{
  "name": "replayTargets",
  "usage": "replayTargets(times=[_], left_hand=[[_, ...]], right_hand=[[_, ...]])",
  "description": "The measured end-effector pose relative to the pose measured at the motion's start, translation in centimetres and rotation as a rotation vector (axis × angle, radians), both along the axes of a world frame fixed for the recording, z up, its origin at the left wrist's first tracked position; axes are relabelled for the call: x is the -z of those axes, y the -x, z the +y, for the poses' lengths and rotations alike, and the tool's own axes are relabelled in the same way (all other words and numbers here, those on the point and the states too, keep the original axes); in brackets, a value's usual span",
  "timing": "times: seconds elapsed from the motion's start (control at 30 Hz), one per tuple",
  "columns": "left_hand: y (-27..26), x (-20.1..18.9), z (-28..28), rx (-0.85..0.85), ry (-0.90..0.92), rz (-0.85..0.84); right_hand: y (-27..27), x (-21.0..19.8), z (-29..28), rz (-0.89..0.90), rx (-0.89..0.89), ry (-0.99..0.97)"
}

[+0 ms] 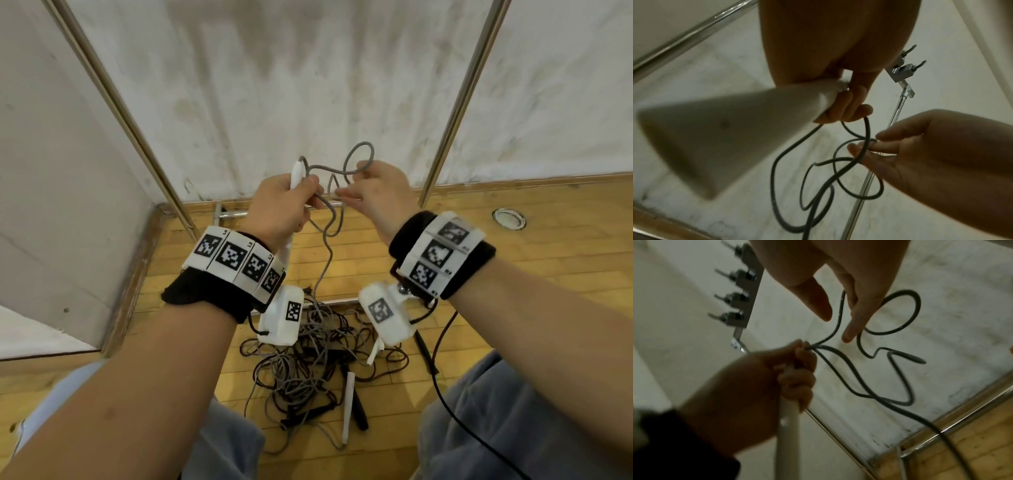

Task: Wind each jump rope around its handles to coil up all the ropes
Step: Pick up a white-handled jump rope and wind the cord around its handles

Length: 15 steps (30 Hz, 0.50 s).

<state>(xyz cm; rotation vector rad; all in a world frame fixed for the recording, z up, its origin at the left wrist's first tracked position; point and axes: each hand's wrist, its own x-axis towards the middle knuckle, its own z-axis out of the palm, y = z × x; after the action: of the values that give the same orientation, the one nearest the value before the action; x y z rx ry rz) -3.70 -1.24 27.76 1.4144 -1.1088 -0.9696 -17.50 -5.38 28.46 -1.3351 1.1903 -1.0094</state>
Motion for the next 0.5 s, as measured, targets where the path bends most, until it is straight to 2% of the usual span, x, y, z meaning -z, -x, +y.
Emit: replayTargets(times=[0.1, 0.2, 0.33, 0.5], left_hand=[[-0.9, -0.4, -0.4, -0.044, -0.015, -0.002], [-1.7, -1.0, -0.7, -0.060, -0.029, 0.081], [-2.2, -1.5, -1.1, -0.058, -0.046, 0.232], [-3.9, -2.0, -1.8, -0.270, 0.019, 0.301]], right_hand=[[-0.5, 1.6, 0.5, -0.005, -0.093, 0.000], [-0.9, 2.4, 0.6, -0.022, -0.295, -0.063], [-1.3, 2.9, 1.1, 0.285, -0.487, 0.061], [-1.3, 4.1, 1.4, 0.765, -0.733, 0.023]])
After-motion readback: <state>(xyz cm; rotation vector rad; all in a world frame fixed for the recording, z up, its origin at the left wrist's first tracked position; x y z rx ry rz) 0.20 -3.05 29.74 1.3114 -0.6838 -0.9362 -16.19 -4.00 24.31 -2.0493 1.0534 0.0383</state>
